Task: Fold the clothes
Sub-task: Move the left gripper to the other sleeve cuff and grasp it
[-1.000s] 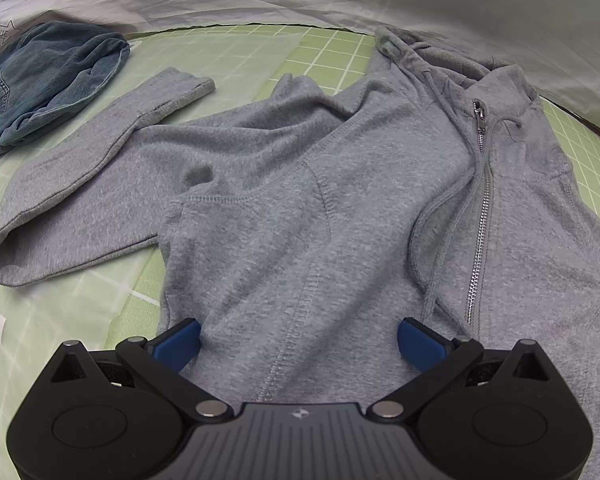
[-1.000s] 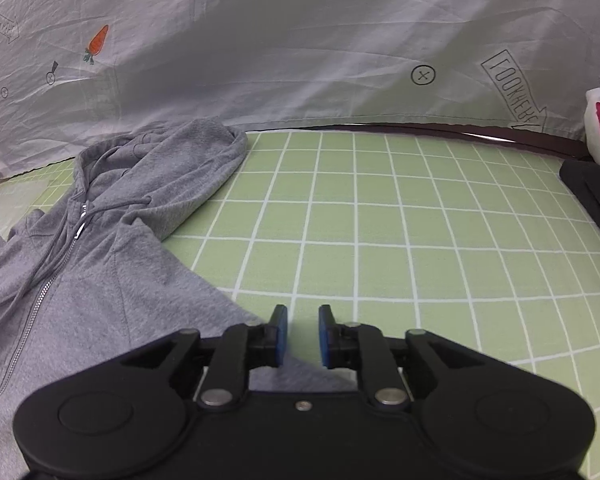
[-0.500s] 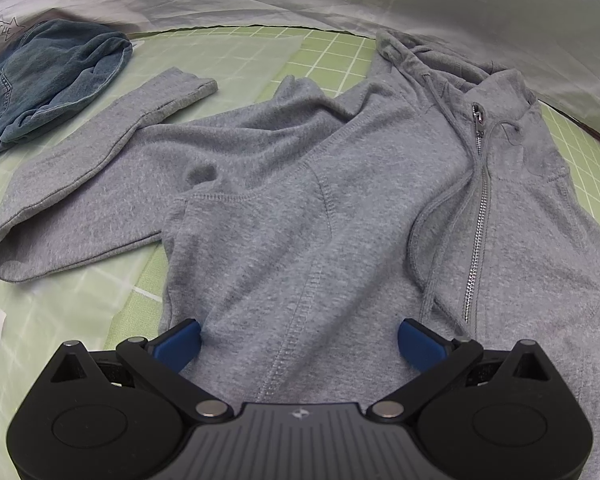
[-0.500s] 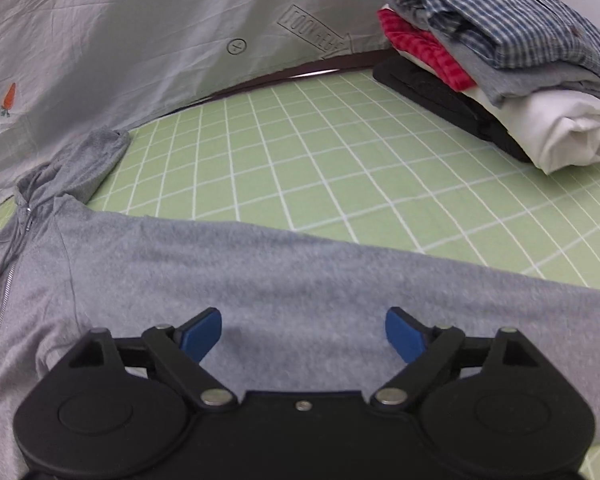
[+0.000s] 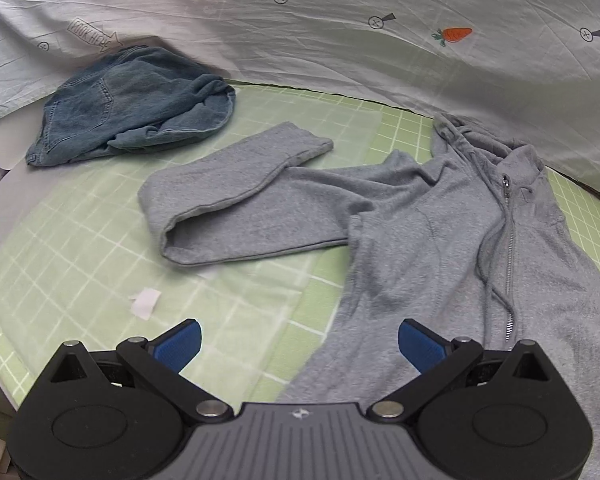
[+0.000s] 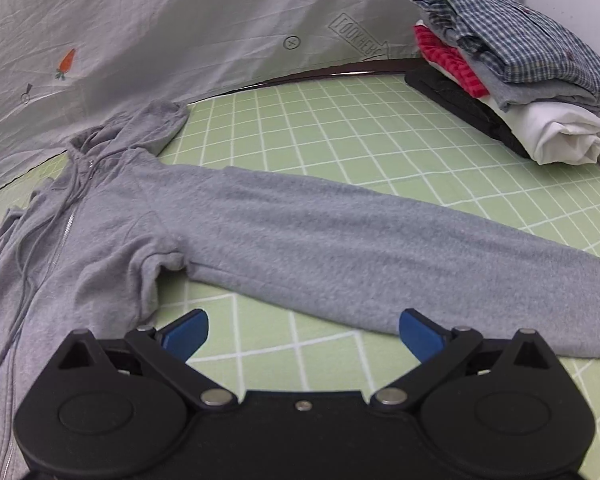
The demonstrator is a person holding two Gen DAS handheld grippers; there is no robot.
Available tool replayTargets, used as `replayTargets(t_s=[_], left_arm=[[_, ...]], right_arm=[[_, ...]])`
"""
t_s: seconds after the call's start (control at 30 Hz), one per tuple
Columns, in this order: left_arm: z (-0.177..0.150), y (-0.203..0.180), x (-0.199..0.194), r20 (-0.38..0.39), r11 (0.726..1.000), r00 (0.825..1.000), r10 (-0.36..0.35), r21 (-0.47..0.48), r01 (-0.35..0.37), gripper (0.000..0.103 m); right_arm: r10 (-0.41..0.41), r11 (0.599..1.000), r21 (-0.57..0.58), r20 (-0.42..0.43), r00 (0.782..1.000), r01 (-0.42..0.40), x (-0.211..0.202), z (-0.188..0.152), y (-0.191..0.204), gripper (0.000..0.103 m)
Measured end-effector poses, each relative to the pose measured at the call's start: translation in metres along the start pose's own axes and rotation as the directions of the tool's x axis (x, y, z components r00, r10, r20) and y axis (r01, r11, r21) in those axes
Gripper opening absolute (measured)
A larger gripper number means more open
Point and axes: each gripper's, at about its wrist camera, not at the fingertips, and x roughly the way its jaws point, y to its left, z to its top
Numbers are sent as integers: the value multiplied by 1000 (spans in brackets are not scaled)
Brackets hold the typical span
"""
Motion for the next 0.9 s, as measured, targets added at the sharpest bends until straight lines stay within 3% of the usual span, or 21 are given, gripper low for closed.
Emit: replayTargets(t_s=[0.2,0.43,0.63,0.77,0.9], left_arm=[[4,58,-2,-1,999,999,47,-15,-47,103],[22,100,19,-24,999,999,42,-25,-43,103],[50,111,48,-23,1000,1000,-4,30,4,100],[70,109,71,-29,992,998,-48,116,51,98],[89,100,94,-34,968,996,-87,234,93,91]], right_arm=[[44,995,-86,-10,999,-45,-10,-15,64,103],[61,991,-118,-57,997,-67,-5,-30,121,103],[-22,996,-91,-81,997,14,5,-44,149,103],[-81,996,-26,-71,994,80,9,-47,155,103],[-135,990,28,-62,989,137,11,-46,161,103]])
